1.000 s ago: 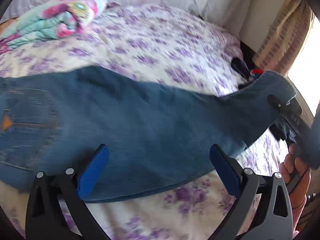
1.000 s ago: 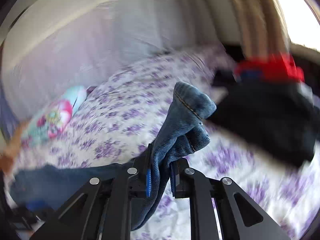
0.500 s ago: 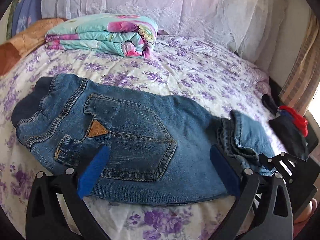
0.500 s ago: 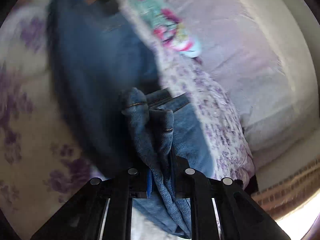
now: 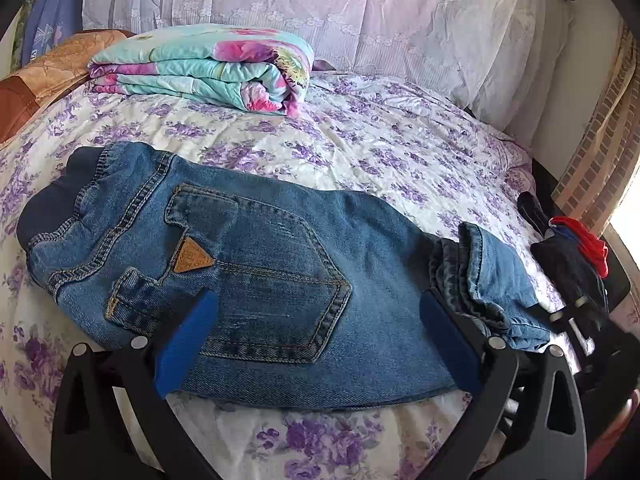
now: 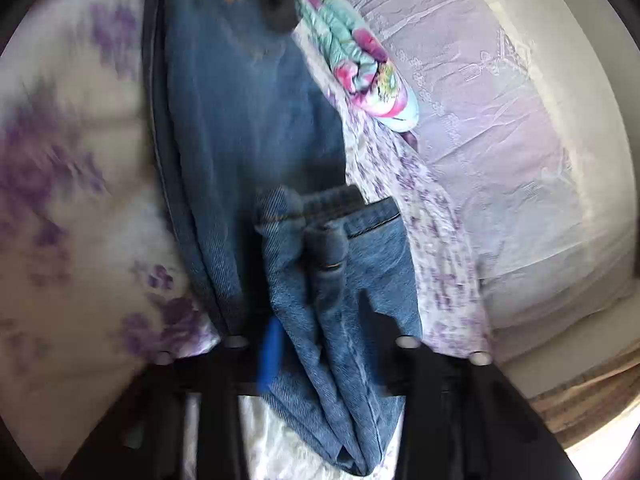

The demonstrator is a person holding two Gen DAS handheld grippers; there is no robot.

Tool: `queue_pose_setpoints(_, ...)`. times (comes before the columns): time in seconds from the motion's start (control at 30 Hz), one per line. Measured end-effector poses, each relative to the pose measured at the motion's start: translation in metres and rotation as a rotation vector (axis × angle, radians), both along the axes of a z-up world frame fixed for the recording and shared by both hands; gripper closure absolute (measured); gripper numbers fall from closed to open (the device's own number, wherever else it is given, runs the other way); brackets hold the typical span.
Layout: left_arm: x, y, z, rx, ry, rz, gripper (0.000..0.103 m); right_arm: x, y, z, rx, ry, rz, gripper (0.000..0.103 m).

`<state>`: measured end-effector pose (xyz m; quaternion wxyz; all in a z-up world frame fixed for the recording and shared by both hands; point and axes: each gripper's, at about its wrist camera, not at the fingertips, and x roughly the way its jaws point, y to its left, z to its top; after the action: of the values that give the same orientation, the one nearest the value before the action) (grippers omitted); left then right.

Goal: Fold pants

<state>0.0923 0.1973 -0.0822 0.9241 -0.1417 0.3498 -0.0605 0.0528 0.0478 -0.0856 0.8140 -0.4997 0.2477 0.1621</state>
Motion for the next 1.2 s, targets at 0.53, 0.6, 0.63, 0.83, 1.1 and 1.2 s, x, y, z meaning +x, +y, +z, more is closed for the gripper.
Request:
queue_pose_setpoints(0.53,0.0,-0.001,-0.001,0.019,0.003,0.003,0.004,0.141,-0.072,0.003,0.704,0.383,-0.351,0.086)
queue_pose_setpoints(0.6,0.0,-0.001,-0.001,0.019,0.004,0.004,0.004,0.133,-0.07,0.014,0.689,0.383,-0.349,0.086)
queue_pose_setpoints(0.63,0.0,-0.001,-0.001,0.021,0.005,0.004,0.004,0.129,-0.076,0.024,0.735,0.395,-0.341,0.086)
queue_pose_setpoints(0.83,0.0,-0.002,-0.001,0.04,0.011,0.008,0.004,0.08,-0.131,0.068,0.94,0.319,-0.33,0.07)
queue_pose_setpoints(1.1,0.004,-0.007,-0.002,0.075,0.021,0.013,0.004,0.07,-0.141,0.023,0.896,0.403,-0.393,0.065)
queue_pose_setpoints(1.2,0.004,-0.008,-0.002,0.093,0.024,0.016,0.004,0.069,-0.146,0.051,0.99,0.359,-0.341,0.053)
